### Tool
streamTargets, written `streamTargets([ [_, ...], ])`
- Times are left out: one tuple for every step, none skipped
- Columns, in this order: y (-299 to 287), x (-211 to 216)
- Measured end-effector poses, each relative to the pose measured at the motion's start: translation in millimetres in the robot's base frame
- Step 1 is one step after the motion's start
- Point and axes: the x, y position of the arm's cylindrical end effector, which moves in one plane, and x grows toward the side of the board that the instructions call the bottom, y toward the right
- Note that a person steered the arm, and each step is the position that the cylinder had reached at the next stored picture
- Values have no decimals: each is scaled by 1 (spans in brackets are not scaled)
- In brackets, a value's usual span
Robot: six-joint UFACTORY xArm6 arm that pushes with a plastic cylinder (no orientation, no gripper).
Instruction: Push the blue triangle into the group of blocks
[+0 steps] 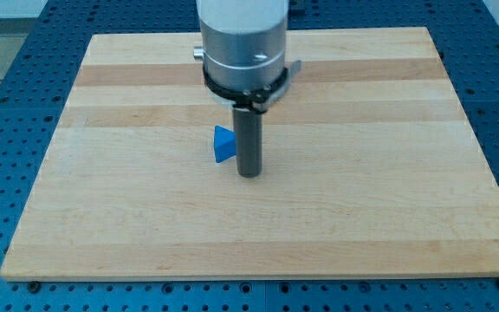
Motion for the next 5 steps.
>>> streamTargets([
  [-37,-6],
  [-51,-7],
  [-51,-11],
  [-51,-17],
  [-51,-22],
])
